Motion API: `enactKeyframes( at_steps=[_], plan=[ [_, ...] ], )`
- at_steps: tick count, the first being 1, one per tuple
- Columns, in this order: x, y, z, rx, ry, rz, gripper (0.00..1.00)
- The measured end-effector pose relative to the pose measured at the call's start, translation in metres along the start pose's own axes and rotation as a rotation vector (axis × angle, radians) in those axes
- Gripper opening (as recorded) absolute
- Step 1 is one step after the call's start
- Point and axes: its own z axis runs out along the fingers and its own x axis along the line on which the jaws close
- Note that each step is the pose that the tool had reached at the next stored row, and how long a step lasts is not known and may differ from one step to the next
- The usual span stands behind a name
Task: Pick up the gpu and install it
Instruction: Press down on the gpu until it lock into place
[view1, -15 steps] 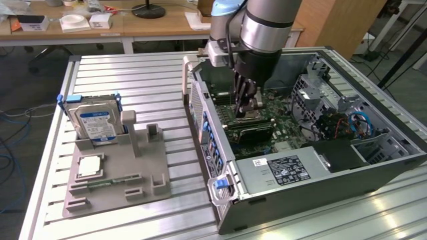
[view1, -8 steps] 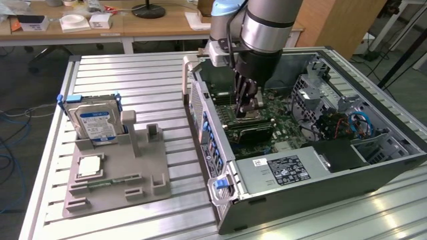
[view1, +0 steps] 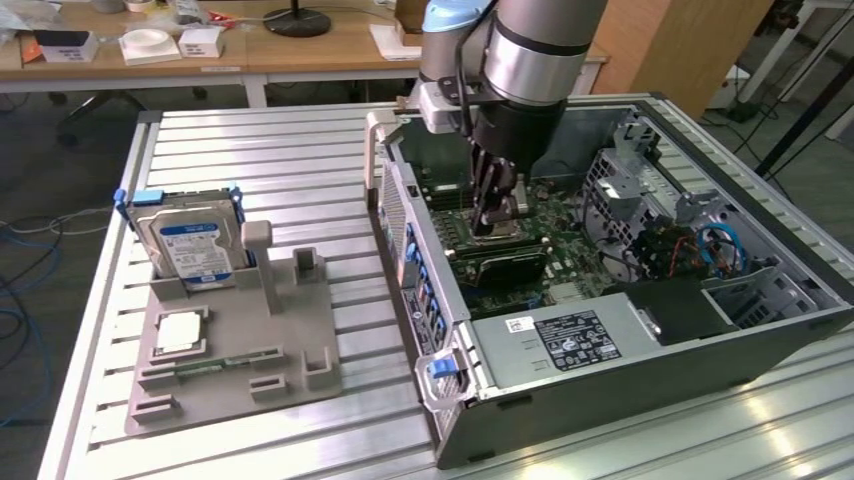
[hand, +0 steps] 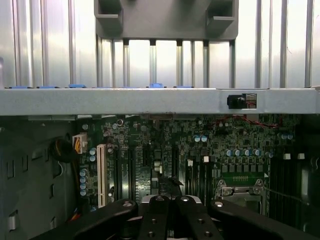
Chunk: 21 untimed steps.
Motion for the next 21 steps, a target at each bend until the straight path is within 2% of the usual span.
enactKeyframes(
  at_steps=[21],
  plan=[
    [-0.0001,-0.0042,-0.0001,-0.0002,0.0000,0.000,0.11]
  ],
)
